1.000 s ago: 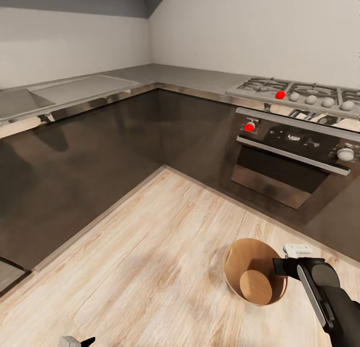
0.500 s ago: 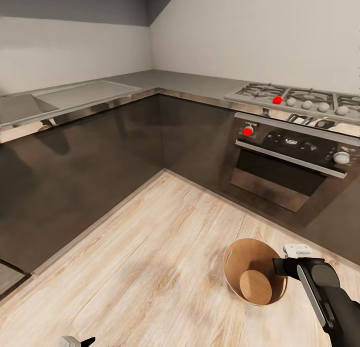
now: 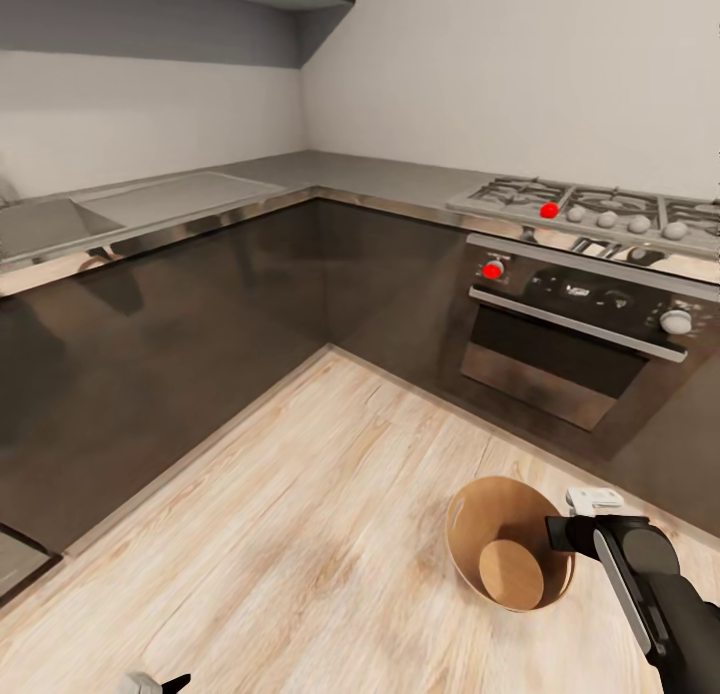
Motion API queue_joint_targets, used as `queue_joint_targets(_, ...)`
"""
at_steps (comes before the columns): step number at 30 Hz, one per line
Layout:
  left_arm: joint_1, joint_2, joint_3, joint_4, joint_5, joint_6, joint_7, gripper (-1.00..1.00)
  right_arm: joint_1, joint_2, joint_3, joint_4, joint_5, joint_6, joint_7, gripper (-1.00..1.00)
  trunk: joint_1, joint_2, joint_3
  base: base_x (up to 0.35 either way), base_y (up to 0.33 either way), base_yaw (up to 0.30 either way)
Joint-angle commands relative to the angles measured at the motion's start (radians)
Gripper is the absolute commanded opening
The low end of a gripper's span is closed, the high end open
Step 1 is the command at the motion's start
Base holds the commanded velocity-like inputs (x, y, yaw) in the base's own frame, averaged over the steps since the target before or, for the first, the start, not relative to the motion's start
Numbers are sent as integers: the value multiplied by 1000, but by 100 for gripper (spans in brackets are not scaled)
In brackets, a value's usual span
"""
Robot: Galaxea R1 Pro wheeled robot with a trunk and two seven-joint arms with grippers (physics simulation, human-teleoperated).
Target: Put the three can of soda from the living room inside the tash can in the kitchen.
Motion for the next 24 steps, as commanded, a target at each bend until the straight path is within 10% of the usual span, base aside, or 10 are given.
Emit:
queue_joint_targets(1, 0, 0, 0, 0, 0, 0, 0, 100, 0, 0, 0, 0, -11, 0, 5, -100, 0, 0, 2, 0, 0, 0)
queue_joint_targets(24, 0, 0, 0, 0, 0, 0, 0, 100, 0, 0, 0, 0, -11, 0, 4, -100, 0, 0, 38, 0, 0, -2)
